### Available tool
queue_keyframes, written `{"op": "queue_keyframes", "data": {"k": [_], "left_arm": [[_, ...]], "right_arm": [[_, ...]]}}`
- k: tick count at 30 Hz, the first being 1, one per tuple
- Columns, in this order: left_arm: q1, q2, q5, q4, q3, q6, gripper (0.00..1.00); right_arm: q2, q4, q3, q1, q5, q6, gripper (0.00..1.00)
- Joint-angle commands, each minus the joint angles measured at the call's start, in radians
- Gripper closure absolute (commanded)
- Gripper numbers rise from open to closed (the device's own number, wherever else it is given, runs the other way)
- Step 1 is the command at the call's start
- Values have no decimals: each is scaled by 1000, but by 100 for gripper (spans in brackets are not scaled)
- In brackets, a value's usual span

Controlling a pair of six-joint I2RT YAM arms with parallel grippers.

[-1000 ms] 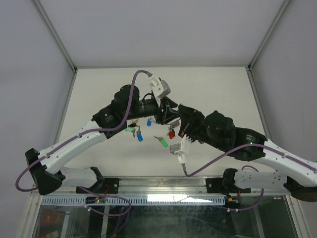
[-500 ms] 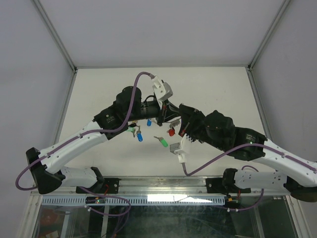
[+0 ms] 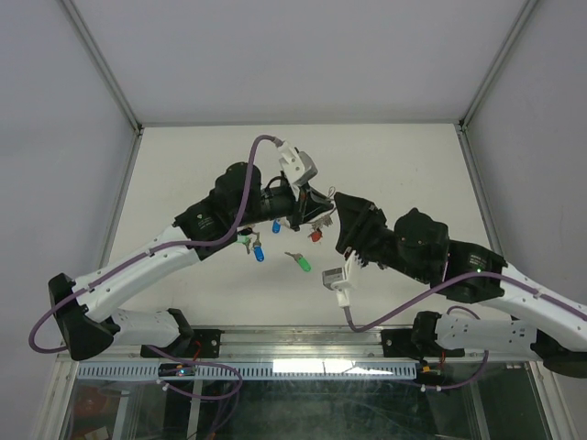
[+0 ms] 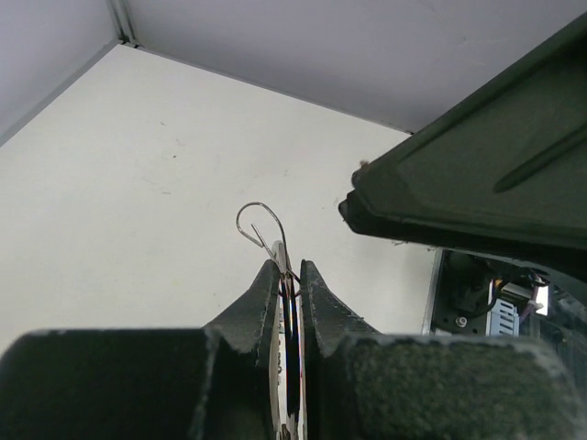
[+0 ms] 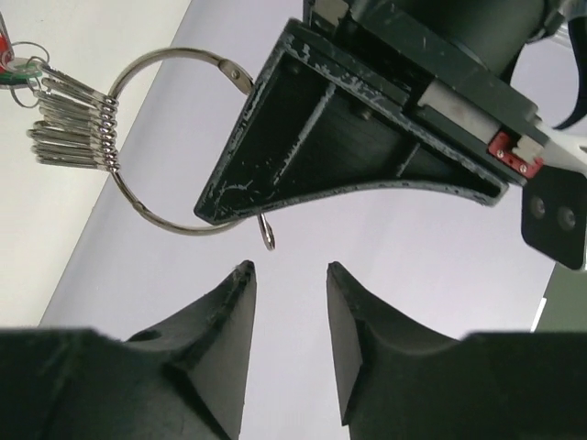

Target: Put the keys on the keyring

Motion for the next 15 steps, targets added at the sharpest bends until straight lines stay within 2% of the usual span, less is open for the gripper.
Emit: {"op": "queue_keyframes", "data": {"k": [1,6,9,12,15], "left_arm": [[10,-66,-19,110,-21,-6,100],[10,-118,-37,165,-85,-13,100],[10,-165,-62,223,-148,-17,100],[10,-207,-91,259,-202,-9,100],[10,-240,-113,265,-235,16,100]], "right_arm": [[-38,89,-25,3,33,51,58],[-96,193,-86,5,71,151,54],[-163,336,-145,5,50,342,53],[-201,403,-149,5,33,703,53],[-160,339,-7,4,120,1188,48]]}}
